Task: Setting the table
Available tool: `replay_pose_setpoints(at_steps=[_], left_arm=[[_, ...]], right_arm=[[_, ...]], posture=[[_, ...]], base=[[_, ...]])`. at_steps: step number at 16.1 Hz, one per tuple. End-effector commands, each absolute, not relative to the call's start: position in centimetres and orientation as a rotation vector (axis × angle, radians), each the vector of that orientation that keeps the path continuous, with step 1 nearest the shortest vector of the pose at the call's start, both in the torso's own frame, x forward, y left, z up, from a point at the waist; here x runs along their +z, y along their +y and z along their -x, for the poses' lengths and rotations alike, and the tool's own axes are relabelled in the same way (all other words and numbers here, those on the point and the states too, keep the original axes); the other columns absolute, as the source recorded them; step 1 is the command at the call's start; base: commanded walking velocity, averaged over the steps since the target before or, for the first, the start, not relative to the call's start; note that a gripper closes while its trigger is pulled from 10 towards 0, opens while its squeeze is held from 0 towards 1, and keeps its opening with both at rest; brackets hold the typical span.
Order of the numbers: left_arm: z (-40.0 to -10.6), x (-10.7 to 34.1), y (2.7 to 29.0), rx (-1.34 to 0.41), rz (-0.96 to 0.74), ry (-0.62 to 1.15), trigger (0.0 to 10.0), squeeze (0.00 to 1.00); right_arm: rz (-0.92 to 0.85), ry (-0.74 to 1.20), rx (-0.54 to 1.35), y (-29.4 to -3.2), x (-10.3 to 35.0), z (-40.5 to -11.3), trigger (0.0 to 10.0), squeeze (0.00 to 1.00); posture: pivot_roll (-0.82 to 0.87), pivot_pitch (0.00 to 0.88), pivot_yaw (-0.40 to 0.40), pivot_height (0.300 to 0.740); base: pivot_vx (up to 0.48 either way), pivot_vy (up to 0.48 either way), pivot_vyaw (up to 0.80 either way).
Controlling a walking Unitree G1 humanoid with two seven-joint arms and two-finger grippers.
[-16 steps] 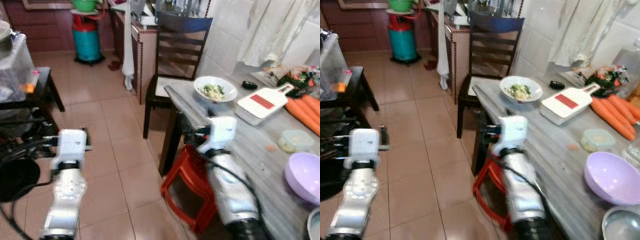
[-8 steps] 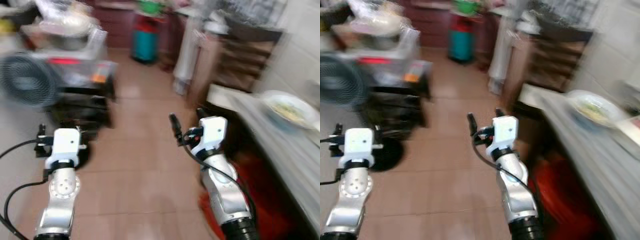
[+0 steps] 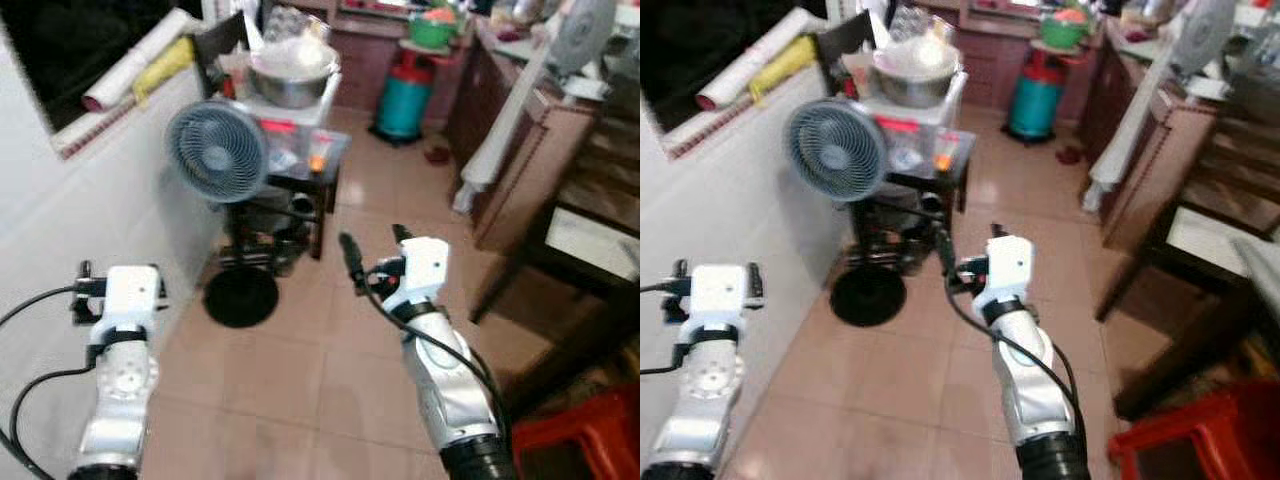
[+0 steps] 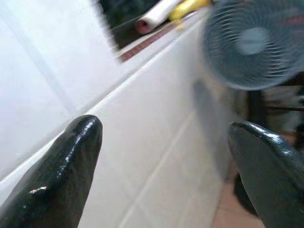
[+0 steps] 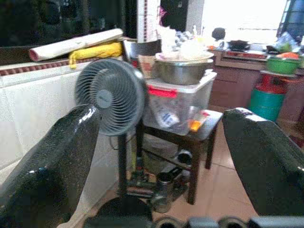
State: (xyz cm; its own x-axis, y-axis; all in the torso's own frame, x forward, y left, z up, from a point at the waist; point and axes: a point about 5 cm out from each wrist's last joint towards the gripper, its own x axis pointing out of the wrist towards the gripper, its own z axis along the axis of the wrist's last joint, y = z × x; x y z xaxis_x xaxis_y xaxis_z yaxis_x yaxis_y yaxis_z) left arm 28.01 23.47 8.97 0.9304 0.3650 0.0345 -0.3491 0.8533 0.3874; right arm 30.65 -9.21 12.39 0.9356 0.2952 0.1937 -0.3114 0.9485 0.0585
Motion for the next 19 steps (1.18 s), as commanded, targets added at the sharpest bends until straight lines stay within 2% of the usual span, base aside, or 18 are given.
replay_pose_setpoints(at_steps=[1,3,10,12,16,19], left_arm=[[-28.2,7.4,22.1,0.291,-0.354,0.104,10.0,0.0],[-28.2,4.5,21.6,0.187,-0.335,0.222,10.0,0.0],[-27.5,-0.1,19.9,0.02,-0.385,0.427,10.0,0.0],[-26.1,-2.7,18.5,-0.123,-0.445,0.57,10.0,0.0],[-23.8,-5.0,18.2,-0.252,-0.543,0.72,10.0,0.0],[-22.9,-5.8,17.8,-0.277,-0.569,0.771,10.0,0.0]], right_arm=[[-0.089,-0.157,0.236,-11.1,11.8,-31.0,10.0,0.0],[-0.114,-0.082,0.16,-12.2,10.3,-31.6,10.0,0.0],[-0.114,0.062,0.058,-13.7,6.9,-31.7,10.0,0.0],[-0.135,0.265,0.019,-14.1,2.3,-29.9,10.0,0.0],[-0.086,0.494,-0.062,-16.1,-2.7,-26.0,10.0,0.0],[-0.096,0.584,-0.075,-16.8,-4.4,-24.0,10.0,0.0]], posture=[[0.17,0.0,-0.079,0.74],[0.18,0.0,-0.09,0.74],[0.15,0.0,-0.067,0.74],[0.09,0.0,-0.012,0.74],[0.0,0.0,0.072,0.74],[-0.02,0.0,0.061,0.74]], base=[[0.0,0.0,0.0],[0.0,0.0,0.0],[0.0,0.0,0.0],[0.0,0.0,0.0],[0.0,0.0,0.0],[0.0,0.0,0.0]])
